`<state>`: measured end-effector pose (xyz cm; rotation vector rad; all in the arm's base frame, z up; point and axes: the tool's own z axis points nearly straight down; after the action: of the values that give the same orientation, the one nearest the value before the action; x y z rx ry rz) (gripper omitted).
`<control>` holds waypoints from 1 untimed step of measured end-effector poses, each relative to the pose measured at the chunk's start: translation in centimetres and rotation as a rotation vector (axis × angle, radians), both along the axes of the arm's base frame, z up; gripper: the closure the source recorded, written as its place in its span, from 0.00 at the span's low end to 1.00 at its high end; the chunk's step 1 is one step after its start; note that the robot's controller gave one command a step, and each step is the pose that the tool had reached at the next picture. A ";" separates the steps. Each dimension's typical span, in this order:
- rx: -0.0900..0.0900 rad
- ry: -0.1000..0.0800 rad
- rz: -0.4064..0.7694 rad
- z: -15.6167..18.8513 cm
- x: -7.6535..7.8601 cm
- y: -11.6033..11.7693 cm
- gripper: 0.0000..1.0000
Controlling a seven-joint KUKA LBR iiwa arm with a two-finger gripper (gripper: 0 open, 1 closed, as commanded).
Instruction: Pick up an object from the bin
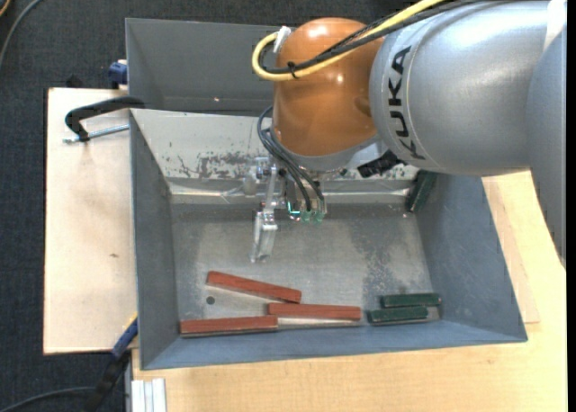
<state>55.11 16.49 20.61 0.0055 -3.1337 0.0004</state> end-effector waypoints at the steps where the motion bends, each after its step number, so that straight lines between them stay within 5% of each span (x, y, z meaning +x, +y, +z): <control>1: 0.000 0.001 0.053 -14.0 -2.8 -2.2 0.00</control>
Offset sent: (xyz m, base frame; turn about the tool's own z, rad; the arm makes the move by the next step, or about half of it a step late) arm -0.0254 -0.0223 -0.1361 -0.0522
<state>52.32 14.30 6.62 0.0889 -3.1314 0.0011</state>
